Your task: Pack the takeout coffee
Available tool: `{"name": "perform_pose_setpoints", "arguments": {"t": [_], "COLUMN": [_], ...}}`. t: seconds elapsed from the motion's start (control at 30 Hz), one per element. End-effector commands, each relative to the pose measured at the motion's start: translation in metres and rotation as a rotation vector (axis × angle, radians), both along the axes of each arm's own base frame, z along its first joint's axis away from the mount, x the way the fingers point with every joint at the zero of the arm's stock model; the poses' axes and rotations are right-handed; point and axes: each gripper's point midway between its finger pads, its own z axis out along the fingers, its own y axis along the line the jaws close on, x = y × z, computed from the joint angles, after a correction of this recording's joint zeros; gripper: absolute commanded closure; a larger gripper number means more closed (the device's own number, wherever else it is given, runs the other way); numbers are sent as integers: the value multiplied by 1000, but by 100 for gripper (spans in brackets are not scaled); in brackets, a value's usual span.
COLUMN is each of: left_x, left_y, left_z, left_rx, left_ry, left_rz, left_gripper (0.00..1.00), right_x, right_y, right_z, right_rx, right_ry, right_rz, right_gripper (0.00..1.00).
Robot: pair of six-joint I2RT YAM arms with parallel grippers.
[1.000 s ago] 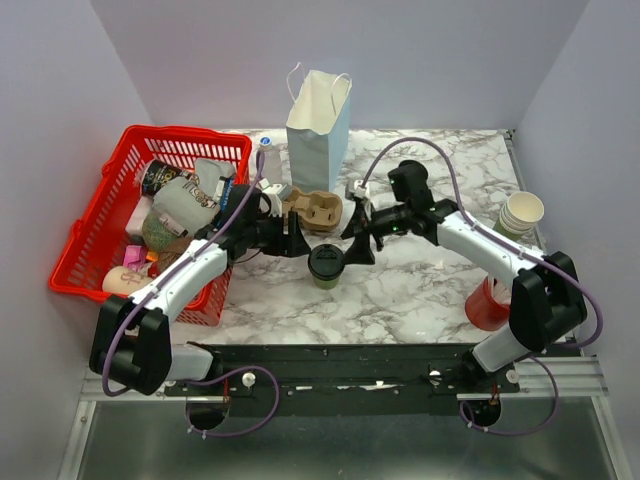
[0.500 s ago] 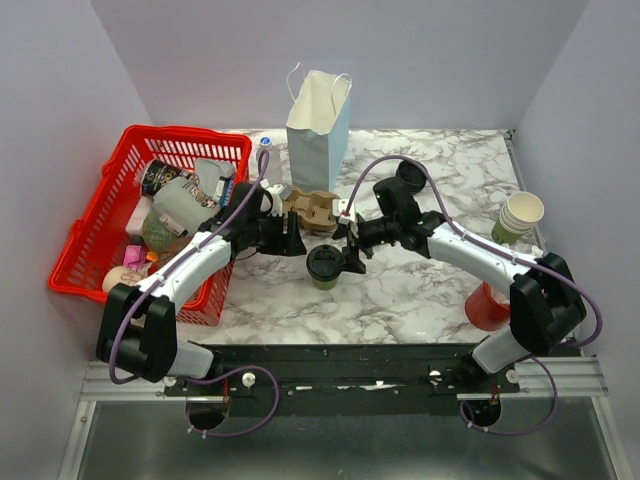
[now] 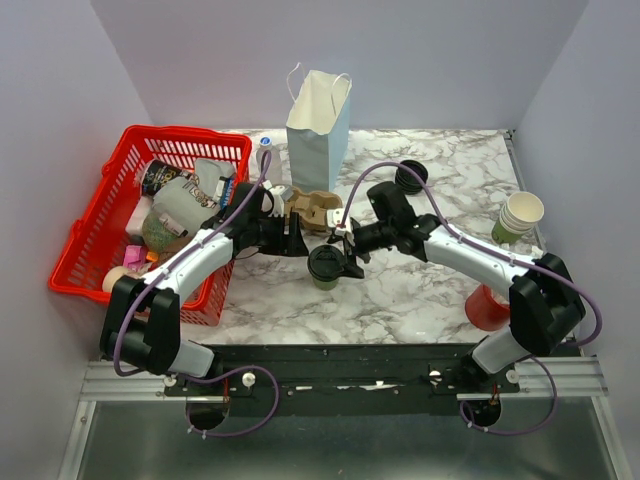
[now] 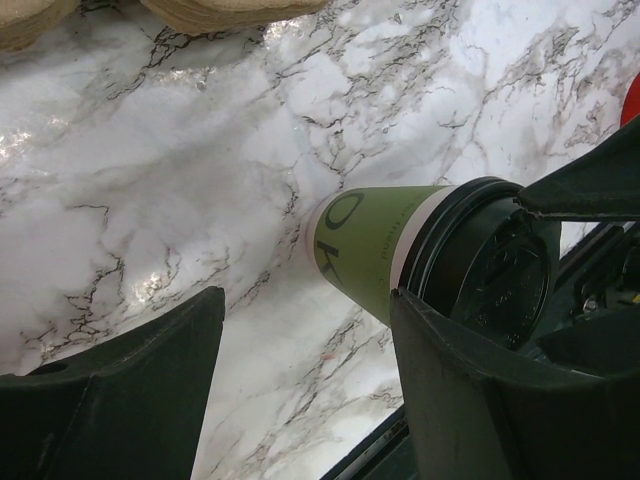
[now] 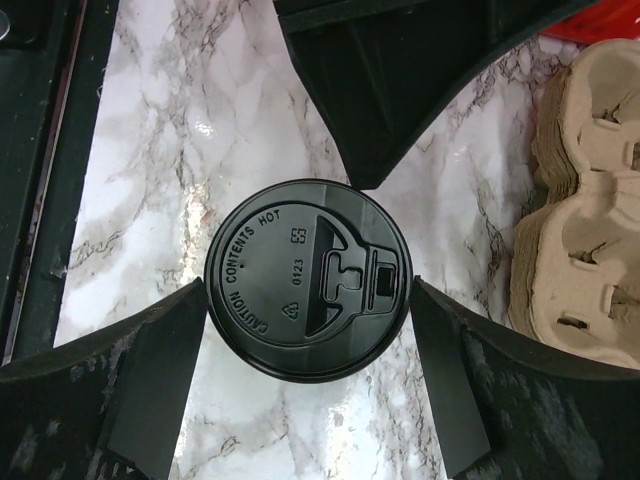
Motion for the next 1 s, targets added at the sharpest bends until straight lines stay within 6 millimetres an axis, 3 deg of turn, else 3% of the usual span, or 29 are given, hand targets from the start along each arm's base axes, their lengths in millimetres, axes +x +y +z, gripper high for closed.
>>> {"name": "perform_pose_setpoints", "arguments": {"t": [0.0,0.43,0.63,0.97], "left_x": [6,-4,-10,-20], "left_y": [-1,-5,-3,4], "left_z": [22,22,11,-14], "left_rx": [-45,-85,-74,-21], "left_ry": [-51,-33,5,85], "left_rz": [7,-12,-8,11], "left_gripper": [25,23,23,25], "right_x": [-6,-5,-4,-10], "right_y": [2,3,2,0], "right_z": [-5,-17,-23,-42], "right_rx": [-14,-50,-68,-123], "right_ry": [-12,-11,-6,57], "right_rz": [44,36,24,29], "right_gripper": [9,11,14,28]}}
